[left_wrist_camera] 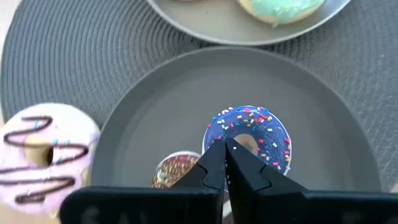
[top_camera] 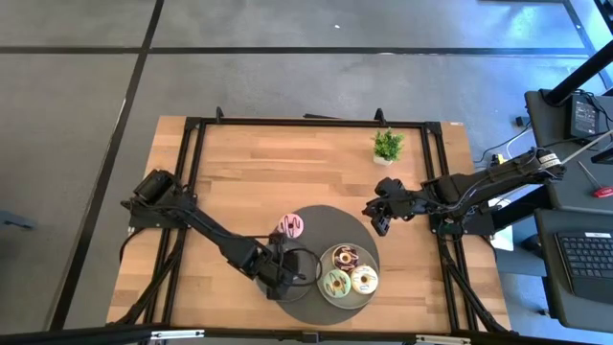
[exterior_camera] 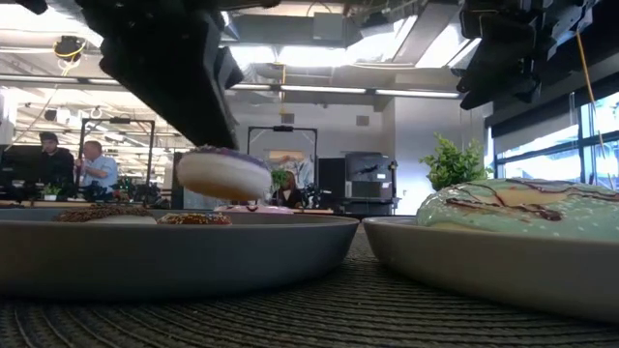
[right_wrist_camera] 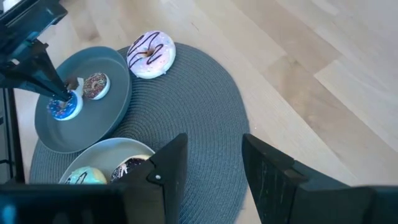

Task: Pick & Place donuts
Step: Put the small violet donut on the black plate

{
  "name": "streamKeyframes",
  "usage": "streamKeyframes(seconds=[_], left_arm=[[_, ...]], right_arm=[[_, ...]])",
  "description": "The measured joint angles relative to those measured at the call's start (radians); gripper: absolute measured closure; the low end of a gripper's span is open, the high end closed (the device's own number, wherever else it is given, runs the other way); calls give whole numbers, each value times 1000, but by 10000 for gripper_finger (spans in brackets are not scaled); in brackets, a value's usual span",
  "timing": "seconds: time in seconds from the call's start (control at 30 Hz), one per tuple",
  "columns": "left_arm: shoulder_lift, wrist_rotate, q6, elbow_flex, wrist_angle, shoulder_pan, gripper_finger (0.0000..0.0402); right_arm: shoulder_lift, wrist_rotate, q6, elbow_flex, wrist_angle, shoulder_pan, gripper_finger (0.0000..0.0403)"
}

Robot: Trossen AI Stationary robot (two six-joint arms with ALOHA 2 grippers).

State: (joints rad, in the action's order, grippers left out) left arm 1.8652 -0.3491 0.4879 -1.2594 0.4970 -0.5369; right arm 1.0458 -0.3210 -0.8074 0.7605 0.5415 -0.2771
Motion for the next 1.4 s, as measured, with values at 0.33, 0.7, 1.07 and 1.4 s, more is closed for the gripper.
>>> streamKeyframes(seconds=[0.33, 0.7, 1.07, 1.4], left_arm=[[47, 27, -38, 0, -66, -1, 399], [68, 6, -30, 0, -70, -6, 396], [73, 54, -19, 0, -67, -7, 390], [73, 55, -39, 0, -67, -7, 383]], right_arm=[[0, 0, 0, 0, 1, 0, 249], [0, 0, 0, 0, 3, 0, 249], [0, 0, 4, 0, 2, 0, 249], [0, 0, 4, 0, 2, 0, 249]])
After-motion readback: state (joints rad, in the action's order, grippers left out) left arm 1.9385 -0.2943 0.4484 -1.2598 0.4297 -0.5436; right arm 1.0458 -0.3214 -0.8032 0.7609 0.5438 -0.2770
